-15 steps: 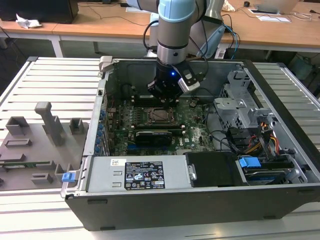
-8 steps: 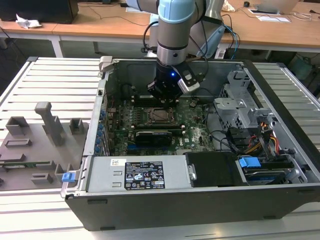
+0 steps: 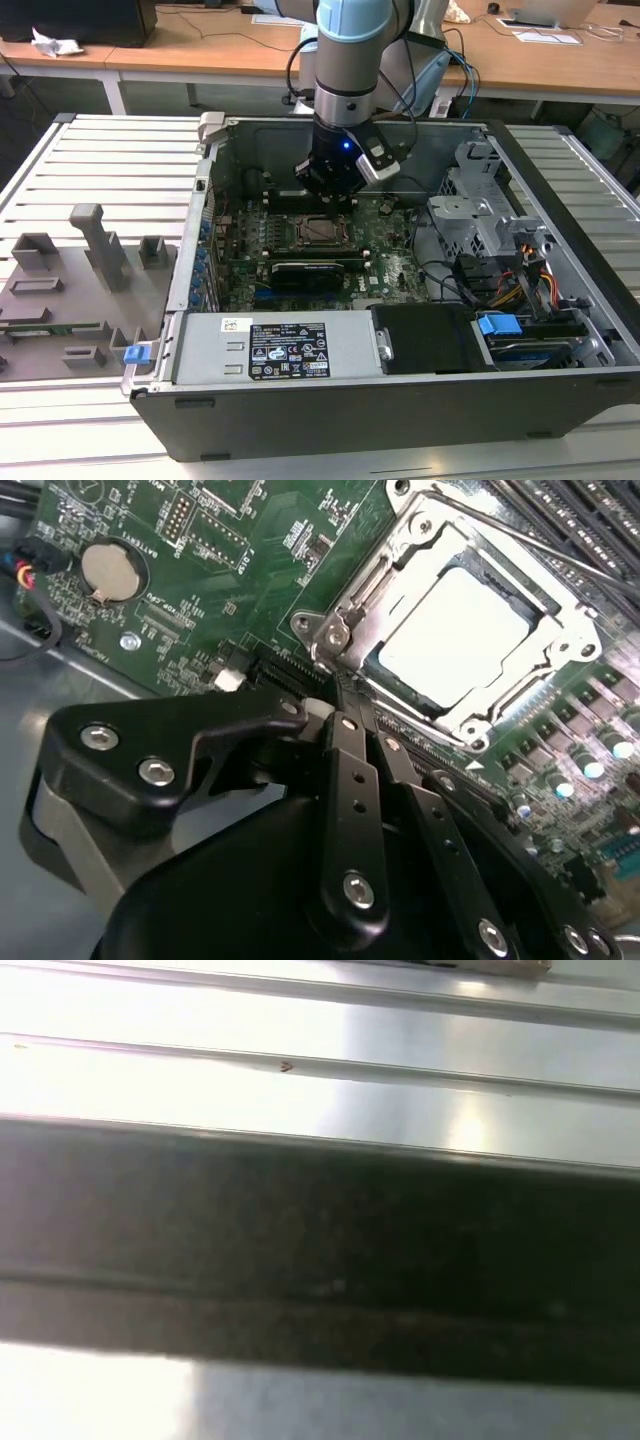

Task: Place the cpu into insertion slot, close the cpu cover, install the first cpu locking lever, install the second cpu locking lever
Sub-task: 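Install the first cpu locking lever, then install the second cpu locking lever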

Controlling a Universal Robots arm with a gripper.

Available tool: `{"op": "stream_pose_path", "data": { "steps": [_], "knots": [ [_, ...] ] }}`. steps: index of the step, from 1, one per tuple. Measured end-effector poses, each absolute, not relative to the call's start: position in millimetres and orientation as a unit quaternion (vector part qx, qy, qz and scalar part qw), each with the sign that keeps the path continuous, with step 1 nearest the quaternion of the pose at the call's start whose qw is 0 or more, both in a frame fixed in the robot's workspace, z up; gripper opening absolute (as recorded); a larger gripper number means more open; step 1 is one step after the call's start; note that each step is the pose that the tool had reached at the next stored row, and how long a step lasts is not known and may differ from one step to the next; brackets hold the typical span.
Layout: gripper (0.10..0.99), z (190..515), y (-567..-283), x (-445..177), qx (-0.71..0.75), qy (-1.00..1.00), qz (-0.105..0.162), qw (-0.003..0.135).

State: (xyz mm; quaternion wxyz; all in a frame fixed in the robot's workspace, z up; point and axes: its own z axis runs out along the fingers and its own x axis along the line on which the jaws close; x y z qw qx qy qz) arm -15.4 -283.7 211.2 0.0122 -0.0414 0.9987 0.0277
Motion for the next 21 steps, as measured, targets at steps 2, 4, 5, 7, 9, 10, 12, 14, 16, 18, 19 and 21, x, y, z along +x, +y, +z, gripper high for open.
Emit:
{"op": "stream_pose_path", "data": {
  "steps": [2,4,5,7,9,10,12,14,16,18,19,21],
  "knots": [
    [0.106,211.8,-283.9,-15.3,-0.041,0.999,0.028,0.012],
    [0.106,211.9,-285.1,-15.4,-0.041,0.999,0.028,0.012],
    [0.106,211.9,-285.5,-15.4,-0.041,0.999,0.028,0.012],
    [0.106,211.9,-286.3,-15.4,-0.041,0.999,0.028,0.012],
    [0.106,211.9,-287.3,-15.4,-0.041,0.999,0.028,0.012],
    [0.106,211.9,-287.6,-15.4,-0.041,0.999,0.028,0.012],
    [0.106,211.9,-288.2,-15.4,-0.041,0.999,0.028,0.012],
    [0.106,211.9,-288.9,-15.4,-0.041,0.999,0.028,0.012],
    [0.106,211.9,-289.4,-15.4,-0.041,0.999,0.028,0.012],
    [0.106,211.9,-290.2,-15.4,-0.041,0.999,0.028,0.012],
    [0.106,211.9,-291.2,-15.4,-0.041,0.999,0.028,0.012],
    [0.106,211.9,-292.8,-15.4,-0.041,0.999,0.028,0.012]
  ]
}}
